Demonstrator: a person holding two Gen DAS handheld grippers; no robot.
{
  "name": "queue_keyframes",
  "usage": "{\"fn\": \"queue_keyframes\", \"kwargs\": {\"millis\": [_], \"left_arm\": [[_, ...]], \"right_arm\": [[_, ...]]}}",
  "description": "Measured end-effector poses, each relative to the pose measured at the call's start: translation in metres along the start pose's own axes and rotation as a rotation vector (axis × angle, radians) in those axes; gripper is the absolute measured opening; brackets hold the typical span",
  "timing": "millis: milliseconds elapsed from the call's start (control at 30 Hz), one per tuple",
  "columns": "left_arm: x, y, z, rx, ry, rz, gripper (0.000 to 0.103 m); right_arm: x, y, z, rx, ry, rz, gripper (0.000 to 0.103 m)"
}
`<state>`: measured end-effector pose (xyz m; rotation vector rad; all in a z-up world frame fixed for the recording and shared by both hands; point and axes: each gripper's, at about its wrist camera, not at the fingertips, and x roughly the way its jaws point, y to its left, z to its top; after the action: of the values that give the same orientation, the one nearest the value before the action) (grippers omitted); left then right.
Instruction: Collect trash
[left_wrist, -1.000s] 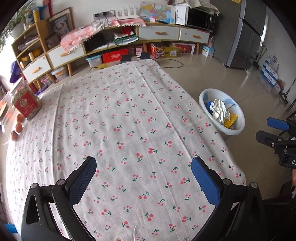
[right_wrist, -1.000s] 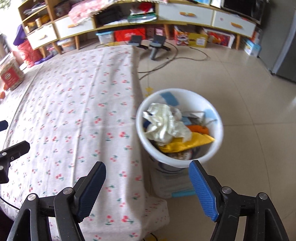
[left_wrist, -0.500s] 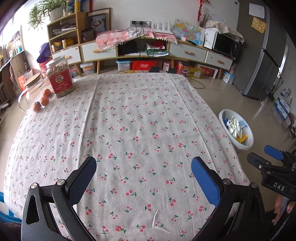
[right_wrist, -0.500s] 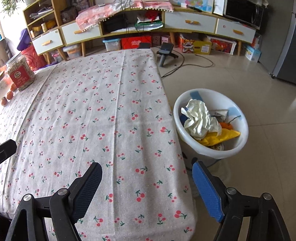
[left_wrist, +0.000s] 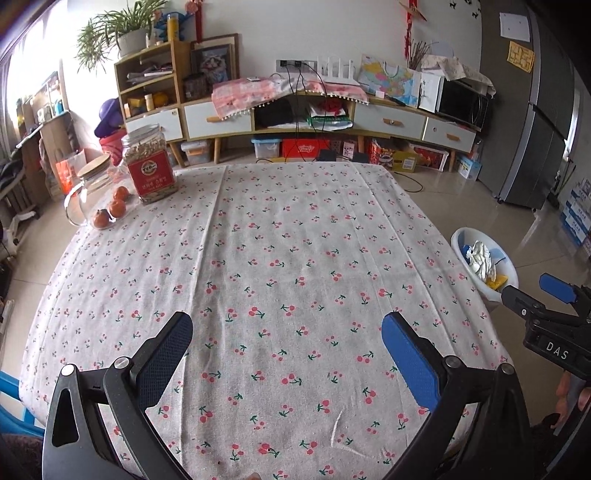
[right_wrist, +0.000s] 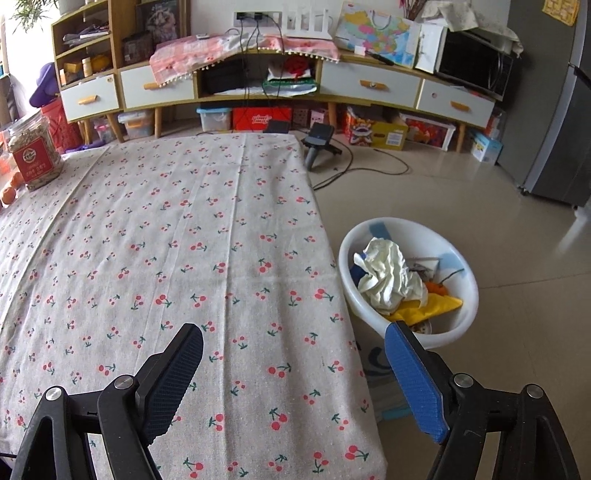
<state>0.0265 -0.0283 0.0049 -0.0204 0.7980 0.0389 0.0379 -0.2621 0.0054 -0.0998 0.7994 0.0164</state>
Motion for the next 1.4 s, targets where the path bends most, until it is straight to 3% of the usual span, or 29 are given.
{"fn": "queue_keyframes", "kwargs": {"millis": [1400], "left_arm": [[0.0009,-0.0094,-0.0023,0.010,0.010,-0.001,0.103]], "right_arm": [[0.0019,-0.0053,-0.0026,0.006,0.016,-0.006,0.085]]}}
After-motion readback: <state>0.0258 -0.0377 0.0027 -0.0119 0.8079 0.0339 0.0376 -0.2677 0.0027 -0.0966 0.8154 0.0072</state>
